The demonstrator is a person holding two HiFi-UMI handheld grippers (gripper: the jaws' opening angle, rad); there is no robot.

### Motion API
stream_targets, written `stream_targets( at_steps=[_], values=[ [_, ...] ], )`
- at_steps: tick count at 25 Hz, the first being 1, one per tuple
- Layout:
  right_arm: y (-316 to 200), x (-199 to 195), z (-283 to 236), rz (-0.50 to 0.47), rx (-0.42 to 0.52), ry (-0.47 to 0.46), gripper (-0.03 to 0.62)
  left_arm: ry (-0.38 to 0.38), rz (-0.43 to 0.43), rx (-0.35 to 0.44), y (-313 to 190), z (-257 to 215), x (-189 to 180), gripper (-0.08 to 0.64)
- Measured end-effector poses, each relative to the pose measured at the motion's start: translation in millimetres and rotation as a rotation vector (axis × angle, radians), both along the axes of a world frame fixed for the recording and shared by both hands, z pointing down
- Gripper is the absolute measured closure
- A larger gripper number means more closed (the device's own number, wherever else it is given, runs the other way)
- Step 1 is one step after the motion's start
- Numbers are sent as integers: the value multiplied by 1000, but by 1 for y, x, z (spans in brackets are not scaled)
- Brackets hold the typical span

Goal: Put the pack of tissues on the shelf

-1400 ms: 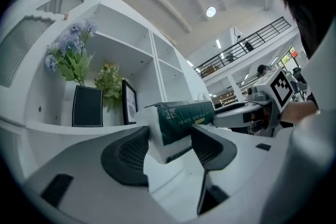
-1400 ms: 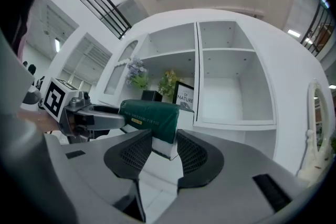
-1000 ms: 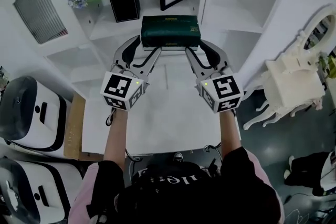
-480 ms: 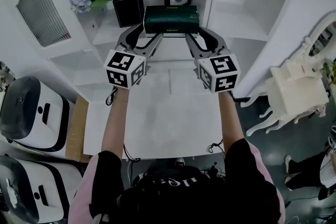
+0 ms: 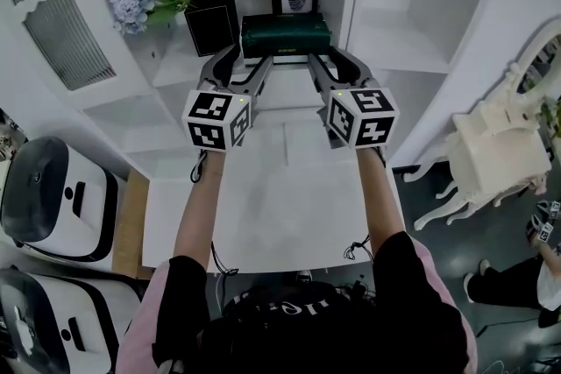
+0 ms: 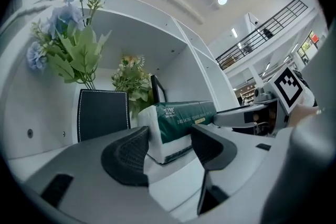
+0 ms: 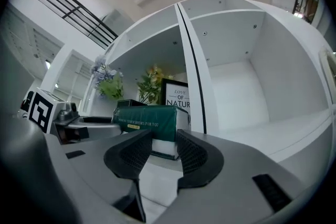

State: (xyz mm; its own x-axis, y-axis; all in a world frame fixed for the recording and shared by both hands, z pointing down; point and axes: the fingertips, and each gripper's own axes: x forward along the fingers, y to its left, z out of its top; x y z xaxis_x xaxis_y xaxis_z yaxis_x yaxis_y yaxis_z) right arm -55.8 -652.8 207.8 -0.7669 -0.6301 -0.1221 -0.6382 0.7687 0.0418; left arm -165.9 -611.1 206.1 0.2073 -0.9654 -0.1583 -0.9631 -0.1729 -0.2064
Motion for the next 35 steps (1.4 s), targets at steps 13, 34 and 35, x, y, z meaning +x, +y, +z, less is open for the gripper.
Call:
stream_targets(
  at_steps=[13, 34, 35],
  values=[
    [1, -9, 1, 28, -12, 19, 414, -79, -58, -57, -3, 8, -2, 311],
    [95, -9, 53, -57, -39, 55, 390, -21, 188, -31, 116, 66, 34, 313],
    [102, -11, 60, -58, -48, 55, 390, -17, 200, -39, 123, 73, 34, 314]
  ],
)
